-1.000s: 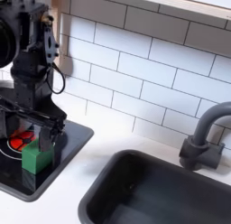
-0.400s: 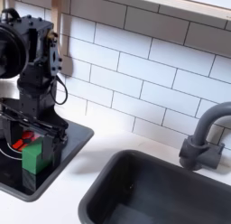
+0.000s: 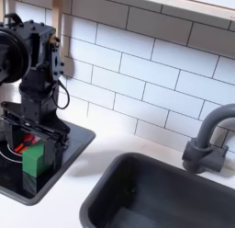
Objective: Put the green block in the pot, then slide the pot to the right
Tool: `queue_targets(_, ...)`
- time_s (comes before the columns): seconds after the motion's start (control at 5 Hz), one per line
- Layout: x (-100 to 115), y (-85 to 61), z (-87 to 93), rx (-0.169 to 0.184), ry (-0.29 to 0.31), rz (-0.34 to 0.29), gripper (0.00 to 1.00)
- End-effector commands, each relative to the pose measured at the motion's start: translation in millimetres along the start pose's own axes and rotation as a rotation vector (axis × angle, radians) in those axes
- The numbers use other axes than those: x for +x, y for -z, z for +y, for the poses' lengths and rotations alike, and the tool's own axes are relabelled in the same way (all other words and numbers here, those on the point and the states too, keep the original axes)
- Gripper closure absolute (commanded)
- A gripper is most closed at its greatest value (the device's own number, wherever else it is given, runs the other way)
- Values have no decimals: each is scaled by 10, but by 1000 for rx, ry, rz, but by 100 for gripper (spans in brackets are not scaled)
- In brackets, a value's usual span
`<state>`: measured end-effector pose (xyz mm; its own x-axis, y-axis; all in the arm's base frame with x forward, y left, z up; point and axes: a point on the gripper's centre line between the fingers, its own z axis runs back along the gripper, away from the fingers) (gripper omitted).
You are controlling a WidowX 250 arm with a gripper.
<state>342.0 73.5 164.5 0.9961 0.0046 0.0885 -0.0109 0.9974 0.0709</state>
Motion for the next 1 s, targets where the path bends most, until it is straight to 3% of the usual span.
queue_targets(0.0,29,141,-16,-7,13,28,0)
queue_targets(0.8,36,293,-98,-13,29,63,0)
